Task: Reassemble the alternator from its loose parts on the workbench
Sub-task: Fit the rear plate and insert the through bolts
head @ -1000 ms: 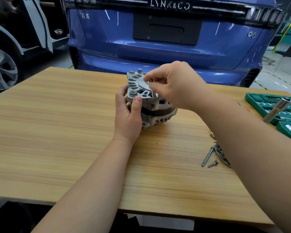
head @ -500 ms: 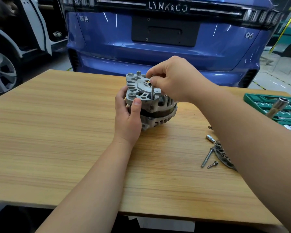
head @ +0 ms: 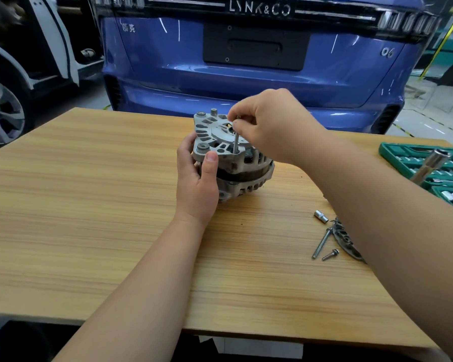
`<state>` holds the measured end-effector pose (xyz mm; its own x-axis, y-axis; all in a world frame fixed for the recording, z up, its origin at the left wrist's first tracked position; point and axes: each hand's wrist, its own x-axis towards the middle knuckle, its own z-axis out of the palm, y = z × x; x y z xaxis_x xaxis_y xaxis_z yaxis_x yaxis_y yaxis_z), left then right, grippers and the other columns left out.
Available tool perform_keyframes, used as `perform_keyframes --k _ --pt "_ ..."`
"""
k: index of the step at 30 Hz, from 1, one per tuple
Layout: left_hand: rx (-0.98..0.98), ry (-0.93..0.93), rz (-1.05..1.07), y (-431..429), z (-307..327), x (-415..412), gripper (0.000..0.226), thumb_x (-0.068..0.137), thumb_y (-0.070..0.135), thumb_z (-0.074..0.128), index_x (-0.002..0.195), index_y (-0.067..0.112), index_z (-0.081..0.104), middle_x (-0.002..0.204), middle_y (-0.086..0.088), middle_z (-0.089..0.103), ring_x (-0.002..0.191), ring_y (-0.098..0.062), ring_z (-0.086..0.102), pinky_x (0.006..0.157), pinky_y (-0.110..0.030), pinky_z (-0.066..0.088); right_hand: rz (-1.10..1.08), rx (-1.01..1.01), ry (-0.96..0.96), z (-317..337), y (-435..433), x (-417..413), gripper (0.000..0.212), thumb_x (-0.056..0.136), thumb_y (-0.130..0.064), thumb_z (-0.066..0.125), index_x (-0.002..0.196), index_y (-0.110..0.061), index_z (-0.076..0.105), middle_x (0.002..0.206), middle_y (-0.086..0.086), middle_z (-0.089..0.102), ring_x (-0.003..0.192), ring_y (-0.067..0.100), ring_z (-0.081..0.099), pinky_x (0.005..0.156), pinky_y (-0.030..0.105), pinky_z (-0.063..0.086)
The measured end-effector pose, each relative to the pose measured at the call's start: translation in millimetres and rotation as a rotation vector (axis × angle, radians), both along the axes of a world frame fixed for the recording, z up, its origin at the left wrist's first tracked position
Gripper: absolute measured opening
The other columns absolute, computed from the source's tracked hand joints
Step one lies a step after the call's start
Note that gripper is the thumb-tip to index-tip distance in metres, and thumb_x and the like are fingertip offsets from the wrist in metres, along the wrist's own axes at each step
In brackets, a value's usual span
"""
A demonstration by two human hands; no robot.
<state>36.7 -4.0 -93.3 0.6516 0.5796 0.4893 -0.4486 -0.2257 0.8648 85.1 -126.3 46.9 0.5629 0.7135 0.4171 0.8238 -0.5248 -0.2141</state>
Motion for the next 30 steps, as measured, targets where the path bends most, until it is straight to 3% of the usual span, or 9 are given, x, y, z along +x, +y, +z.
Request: perform_keyframes --k 7,9,12,16,19,22,26,28,30 --pt "-0.011 0.011 -0.004 1 0 1 0.064 0.084 0.058 0.045 0.139 0.029 0.036 0.136 0.001 0.051 0.117 -0.007 0.054 0.082 -0.011 0.045 0.039 -0.276 0.039 -3 -2 -1 0.026 0.098 -0.031 0.051 0.117 -0.026 0.069 0.109 -0.004 0.061 0.097 0.017 0.056 0.080 0.034 0.049" --pt "-0.019 0.016 -0.004 2 0 1 0.065 0.084 0.059 0.045 0.140 0.029 0.036 0.136 0.000 0.051 0.118 -0.010 0.054 0.085 -0.016 0.047 0.043 -0.236 0.043 0 -1 2 0.022 0.096 -0.030 0.054 0.113 -0.026 0.068 0.102 -0.009 0.059 0.093 0.013 0.056 0.069 0.021 0.043" --pt "-0.023 0.015 0.000 2 1 1 0.064 0.084 0.059 0.043 0.139 0.027 0.037 0.137 -0.002 0.050 0.120 -0.013 0.054 0.091 -0.026 0.048 0.019 -0.307 0.070 3 3 1 0.013 0.093 -0.025 0.057 0.097 -0.025 0.070 0.084 -0.014 0.060 0.087 0.013 0.059 0.069 0.026 0.046" --pt "-0.019 0.005 0.002 -1 2 -1 0.058 0.085 0.057 0.042 0.136 0.028 0.038 0.134 0.001 0.051 0.115 -0.006 0.054 0.083 -0.014 0.045 -0.029 -0.403 0.007 10 9 0 0.014 0.092 -0.027 0.059 0.086 -0.021 0.070 0.080 -0.005 0.065 0.077 0.017 0.060 0.068 0.033 0.052" --pt "-0.024 0.003 0.000 -3 3 -1 0.059 0.085 0.057 0.042 0.135 0.028 0.038 0.135 0.001 0.049 0.116 -0.006 0.053 0.084 -0.013 0.044 -0.031 -0.477 -0.050 13 12 -1 0.023 0.093 -0.032 0.058 0.071 -0.024 0.059 0.071 -0.005 0.058 0.065 0.013 0.052 0.053 0.027 0.040" --pt "-0.030 0.017 -0.003 -4 4 -4 0.060 0.082 0.057 0.044 0.135 0.029 0.037 0.134 0.004 0.050 0.117 -0.007 0.053 0.086 -0.018 0.047 -0.021 -0.550 -0.098 16 11 -1 0.019 0.094 -0.031 0.057 0.078 -0.022 0.061 0.074 -0.005 0.059 0.066 0.013 0.052 0.050 0.025 0.035" --pt "0.070 0.157 -0.045 1 0 -10 0.084 0.070 0.048 0.068 0.142 0.042 0.024 0.141 0.006 0.042 0.126 -0.012 0.049 0.094 -0.030 0.051 -0.006 -0.580 -0.083 20 10 -1 0.011 0.093 -0.026 0.057 0.087 -0.021 0.065 0.080 -0.005 0.062 0.070 0.013 0.053 0.051 0.024 0.035" --pt "0.176 0.223 -0.026 3 -3 -11 0.102 0.065 0.038 0.077 0.144 0.046 0.014 0.146 0.013 0.027 0.136 -0.012 0.035 0.104 -0.043 0.045 -0.015 -0.604 -0.141 20 13 0 0.019 0.094 -0.027 0.055 0.081 -0.016 0.065 0.076 -0.001 0.061 0.065 0.016 0.052 0.049 0.025 0.032" --pt "0.216 0.236 0.007 2 -5 -10 0.111 0.064 0.033 0.082 0.146 0.046 0.008 0.141 0.022 0.020 0.137 -0.005 0.026 0.108 -0.041 0.040 -0.046 -0.626 -0.219 18 16 0 0.030 0.095 -0.032 0.053 0.069 -0.016 0.055 0.068 0.001 0.054 0.059 0.018 0.047 0.048 0.027 0.030"
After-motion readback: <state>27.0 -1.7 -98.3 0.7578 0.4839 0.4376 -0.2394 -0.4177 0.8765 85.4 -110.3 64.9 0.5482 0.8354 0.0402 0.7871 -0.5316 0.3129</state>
